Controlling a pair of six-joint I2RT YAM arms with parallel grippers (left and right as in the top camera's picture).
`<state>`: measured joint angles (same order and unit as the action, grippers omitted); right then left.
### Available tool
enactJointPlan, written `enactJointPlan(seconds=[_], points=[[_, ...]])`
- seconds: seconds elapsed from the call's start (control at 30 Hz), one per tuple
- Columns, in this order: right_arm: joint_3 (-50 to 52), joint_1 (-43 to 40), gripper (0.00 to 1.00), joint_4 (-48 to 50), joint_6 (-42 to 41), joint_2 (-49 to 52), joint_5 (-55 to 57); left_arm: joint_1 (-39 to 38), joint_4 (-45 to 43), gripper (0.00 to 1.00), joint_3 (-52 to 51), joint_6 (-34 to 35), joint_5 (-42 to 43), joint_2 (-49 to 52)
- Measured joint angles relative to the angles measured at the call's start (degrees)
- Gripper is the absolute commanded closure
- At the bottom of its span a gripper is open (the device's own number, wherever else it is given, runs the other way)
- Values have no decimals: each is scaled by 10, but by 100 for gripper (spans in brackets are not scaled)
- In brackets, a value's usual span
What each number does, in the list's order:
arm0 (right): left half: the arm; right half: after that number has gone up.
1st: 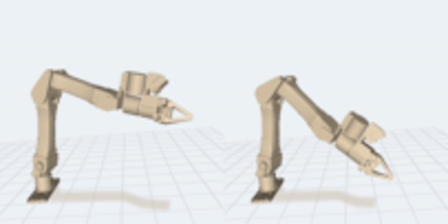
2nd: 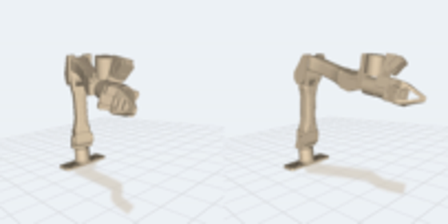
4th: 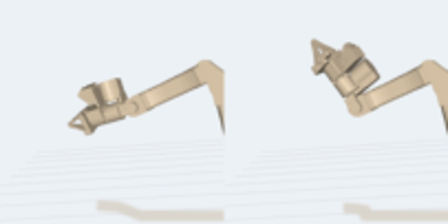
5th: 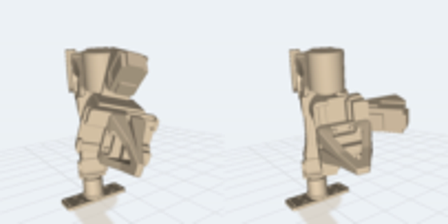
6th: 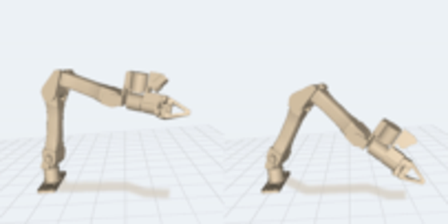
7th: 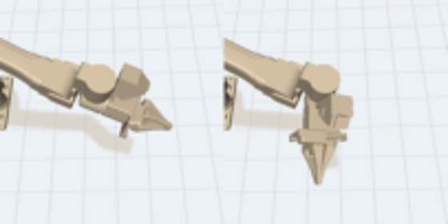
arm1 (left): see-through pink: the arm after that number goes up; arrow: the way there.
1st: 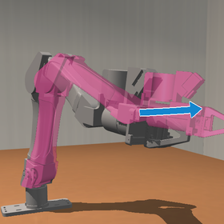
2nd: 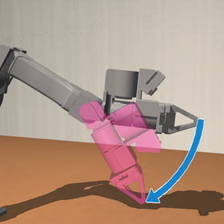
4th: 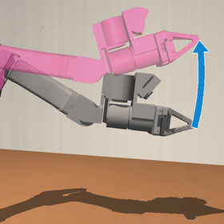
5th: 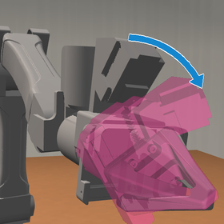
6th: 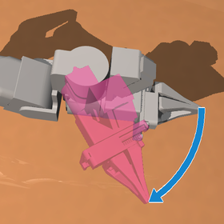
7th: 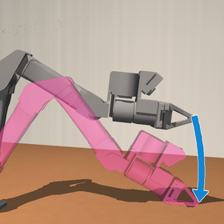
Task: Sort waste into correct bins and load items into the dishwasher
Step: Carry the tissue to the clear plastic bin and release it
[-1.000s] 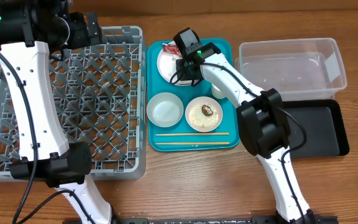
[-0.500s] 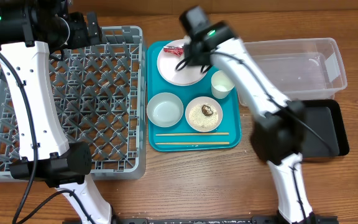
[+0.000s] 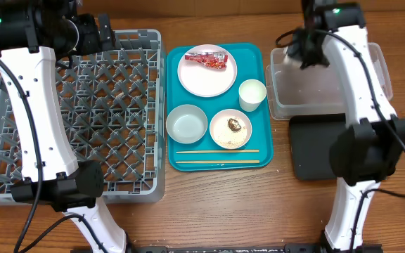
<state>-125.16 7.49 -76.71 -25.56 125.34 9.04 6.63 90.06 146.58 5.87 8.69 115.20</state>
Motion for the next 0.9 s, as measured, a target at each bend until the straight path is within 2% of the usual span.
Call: enactJointPlan(seconds=[0.03,0.1,0.17,0.3,0.47,0.67,0.8,0.9], points=[[11,0,29,-2,-1,8,-12,0,0,0,0,0,0,0],[16,2,7,-5,-5,15,-30,0,0,0,0,0,0,0],[6,4,1,-13,-3,15,-47,0,0,0,0,0,0,0],[-57,6,1,-15,1,15,-87,0,0,0,0,0,0,0],[-98,26,3,66,7,10,-131,0,0,0,0,0,0,0],[-99,129,5,166,12,24,-113,0,0,0,0,0,0,0],[-100,197,8,191,15,67,-75,0,0,0,0,0,0,0],[-100,216,9,205,15,112,-56,0,0,0,0,0,0,0]])
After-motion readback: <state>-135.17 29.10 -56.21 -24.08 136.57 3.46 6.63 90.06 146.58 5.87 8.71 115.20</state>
